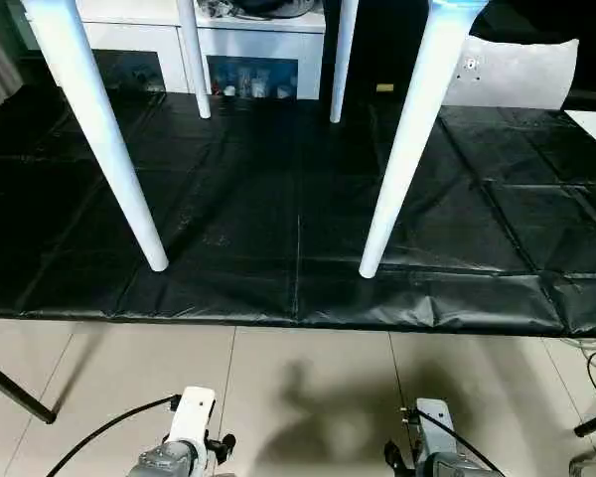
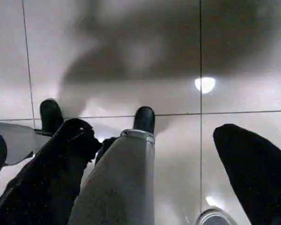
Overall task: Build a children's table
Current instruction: Flip table
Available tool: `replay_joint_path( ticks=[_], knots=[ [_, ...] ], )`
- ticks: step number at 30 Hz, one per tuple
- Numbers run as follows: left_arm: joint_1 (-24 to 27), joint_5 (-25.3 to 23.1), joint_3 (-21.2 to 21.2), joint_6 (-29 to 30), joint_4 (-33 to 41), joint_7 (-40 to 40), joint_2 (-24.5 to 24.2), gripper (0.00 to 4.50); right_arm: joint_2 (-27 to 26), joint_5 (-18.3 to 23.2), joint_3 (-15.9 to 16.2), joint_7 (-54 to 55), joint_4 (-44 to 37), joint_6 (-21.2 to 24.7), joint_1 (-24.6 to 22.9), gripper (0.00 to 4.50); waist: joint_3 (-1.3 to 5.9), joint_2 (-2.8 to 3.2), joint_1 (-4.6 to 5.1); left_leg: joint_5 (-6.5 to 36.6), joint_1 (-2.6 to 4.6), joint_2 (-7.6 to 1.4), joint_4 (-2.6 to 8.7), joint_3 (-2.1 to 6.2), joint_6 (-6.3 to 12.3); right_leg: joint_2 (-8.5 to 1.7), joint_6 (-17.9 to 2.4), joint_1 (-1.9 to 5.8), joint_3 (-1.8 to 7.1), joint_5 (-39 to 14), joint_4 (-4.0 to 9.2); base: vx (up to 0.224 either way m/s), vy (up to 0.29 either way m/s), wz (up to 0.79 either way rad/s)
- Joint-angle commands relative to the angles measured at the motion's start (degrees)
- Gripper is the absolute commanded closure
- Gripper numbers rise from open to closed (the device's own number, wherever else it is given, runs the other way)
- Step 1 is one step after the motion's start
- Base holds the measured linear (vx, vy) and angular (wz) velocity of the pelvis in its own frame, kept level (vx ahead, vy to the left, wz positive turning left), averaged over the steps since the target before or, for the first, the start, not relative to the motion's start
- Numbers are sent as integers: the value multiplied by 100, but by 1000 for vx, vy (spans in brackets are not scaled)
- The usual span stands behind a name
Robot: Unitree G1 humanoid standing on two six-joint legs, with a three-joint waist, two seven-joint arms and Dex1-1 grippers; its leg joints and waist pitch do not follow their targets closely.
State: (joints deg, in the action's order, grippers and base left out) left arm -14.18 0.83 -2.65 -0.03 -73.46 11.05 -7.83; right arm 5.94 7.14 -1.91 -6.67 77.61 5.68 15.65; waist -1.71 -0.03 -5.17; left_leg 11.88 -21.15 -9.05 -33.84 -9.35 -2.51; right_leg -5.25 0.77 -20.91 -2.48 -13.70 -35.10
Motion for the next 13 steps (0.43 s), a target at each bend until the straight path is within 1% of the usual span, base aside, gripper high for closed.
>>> replay_joint_path(
  ticks=[1, 6, 13],
  knots=[
    [-54, -49, 15, -16, -26, 11, 4, 6, 32, 24, -48, 0, 2, 19, 49, 0, 179, 23, -13, 1491, 59, -476, 537, 137, 213, -473, -1463, 136, 243, -304, 441, 0, 0, 0],
    [-54, -49, 15, -16, -26, 11, 4, 6, 32, 24, -48, 0, 2, 19, 49, 0, 172, 22, -10, 1596, 64, -480, 551, 137, 147, -471, -1423, 124, 254, -438, 456, 0, 0, 0],
    [-54, -49, 15, -16, -26, 11, 4, 6, 32, 24, -48, 0, 2, 19, 49, 0, 176, 19, -11, 1456, 54, -478, 544, 126, 207, -474, -1438, 129, 254, -266, 448, 0, 0, 0]
  ],
)
